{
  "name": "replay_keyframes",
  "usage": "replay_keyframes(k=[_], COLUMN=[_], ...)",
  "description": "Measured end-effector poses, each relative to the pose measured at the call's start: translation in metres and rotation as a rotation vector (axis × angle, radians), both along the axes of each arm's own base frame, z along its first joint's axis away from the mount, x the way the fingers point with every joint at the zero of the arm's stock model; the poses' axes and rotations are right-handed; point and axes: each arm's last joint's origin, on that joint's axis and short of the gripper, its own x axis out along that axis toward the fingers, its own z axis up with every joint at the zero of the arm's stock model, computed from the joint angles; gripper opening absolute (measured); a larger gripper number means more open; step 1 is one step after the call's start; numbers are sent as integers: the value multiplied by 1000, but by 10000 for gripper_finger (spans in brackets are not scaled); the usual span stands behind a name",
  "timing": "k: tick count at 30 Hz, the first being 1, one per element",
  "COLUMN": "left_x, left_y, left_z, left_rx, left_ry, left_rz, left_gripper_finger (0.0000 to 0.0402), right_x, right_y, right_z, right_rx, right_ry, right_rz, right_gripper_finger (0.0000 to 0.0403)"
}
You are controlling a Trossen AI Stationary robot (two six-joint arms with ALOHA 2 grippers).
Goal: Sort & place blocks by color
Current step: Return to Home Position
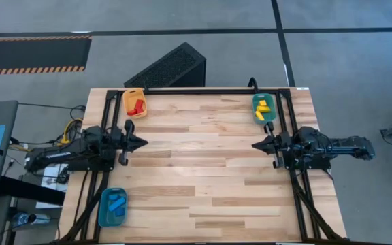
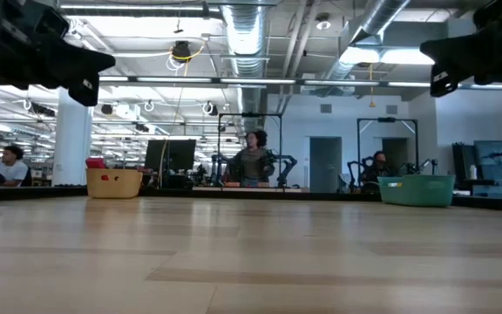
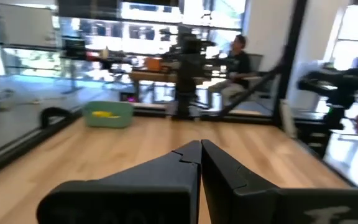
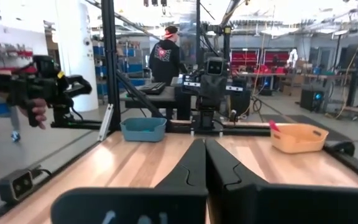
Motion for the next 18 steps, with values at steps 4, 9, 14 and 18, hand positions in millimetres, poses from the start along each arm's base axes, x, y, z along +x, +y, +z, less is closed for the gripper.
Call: replay_keyframes(k=[4,9,14,18], left_x=[0,1,1,1], left_y=[-4,-1,0,0], left_z=[0,-3,-4,-4], left_rx=[-21,-46,-151,-145], left_ry=[0,33,27,30], left_rz=[-35,95,147,153], left_gripper_finger=[0,0,0,0], right_x=[0,0,0,0], right_y=[0,0,0,0], right_z=[-1,-2,-2,-2], right_rx=[28,29,29,29], right_ry=[14,20,20,19], right_rz=[5,5,5,6], right_gripper_finger=[7,7,7,7])
